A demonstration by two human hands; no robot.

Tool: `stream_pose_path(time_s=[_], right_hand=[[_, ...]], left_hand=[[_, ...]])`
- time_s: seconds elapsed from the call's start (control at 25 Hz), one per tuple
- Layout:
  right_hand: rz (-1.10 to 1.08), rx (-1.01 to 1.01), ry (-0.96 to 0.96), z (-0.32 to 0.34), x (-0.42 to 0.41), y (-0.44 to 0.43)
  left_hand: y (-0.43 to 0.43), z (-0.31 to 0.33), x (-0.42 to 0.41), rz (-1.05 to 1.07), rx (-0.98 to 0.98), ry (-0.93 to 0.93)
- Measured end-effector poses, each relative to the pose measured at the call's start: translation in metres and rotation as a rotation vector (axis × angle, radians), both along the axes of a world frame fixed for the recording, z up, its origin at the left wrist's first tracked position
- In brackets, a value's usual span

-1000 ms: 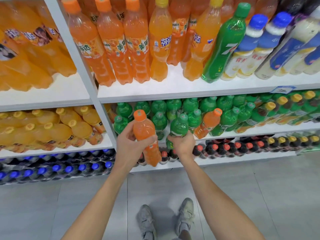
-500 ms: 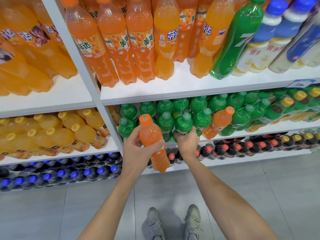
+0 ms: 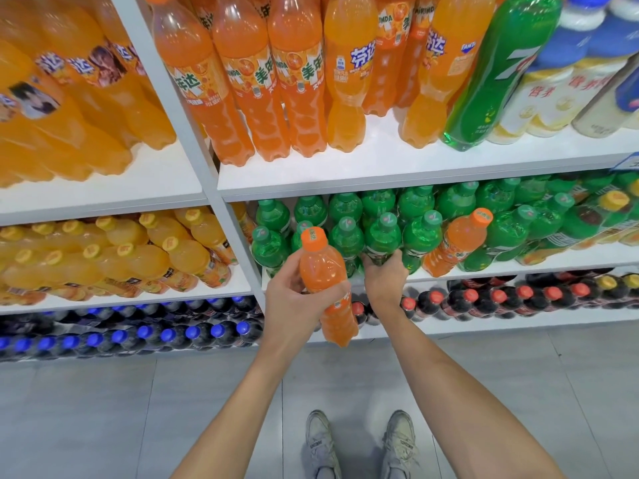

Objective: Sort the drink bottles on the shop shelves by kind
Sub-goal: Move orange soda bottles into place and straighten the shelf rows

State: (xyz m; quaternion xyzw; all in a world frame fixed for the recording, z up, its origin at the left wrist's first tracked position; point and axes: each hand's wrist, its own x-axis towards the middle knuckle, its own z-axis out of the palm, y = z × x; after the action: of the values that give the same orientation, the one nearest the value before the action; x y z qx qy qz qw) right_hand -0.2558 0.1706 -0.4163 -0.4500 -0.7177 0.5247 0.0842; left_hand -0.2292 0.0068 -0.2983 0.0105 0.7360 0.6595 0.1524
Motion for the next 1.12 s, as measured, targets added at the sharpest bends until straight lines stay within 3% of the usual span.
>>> stream_pose_path(time_s=[0.2, 0.4, 0.8, 1.12], right_hand=[[0.058, -0.012, -0.037, 0.009, 0.011, 0.004], [0.124, 0.084, 0.062, 0.041, 0.045, 0.012], [0.447, 0.474, 0.017, 0.122, 0.115, 0.033], [0.501, 0.475, 0.046, 0.162, 0.141, 0.046]], left_hand=[[-0.002, 0.008, 0.002, 0.039, 0.014, 0.005], [0.0, 0.028, 0.013, 0.069, 0.014, -0.005], [0.02, 0.082, 0.041, 0.1, 0.015, 0.002], [0.05, 0.132, 0.051, 0.108, 0.051, 0.068]])
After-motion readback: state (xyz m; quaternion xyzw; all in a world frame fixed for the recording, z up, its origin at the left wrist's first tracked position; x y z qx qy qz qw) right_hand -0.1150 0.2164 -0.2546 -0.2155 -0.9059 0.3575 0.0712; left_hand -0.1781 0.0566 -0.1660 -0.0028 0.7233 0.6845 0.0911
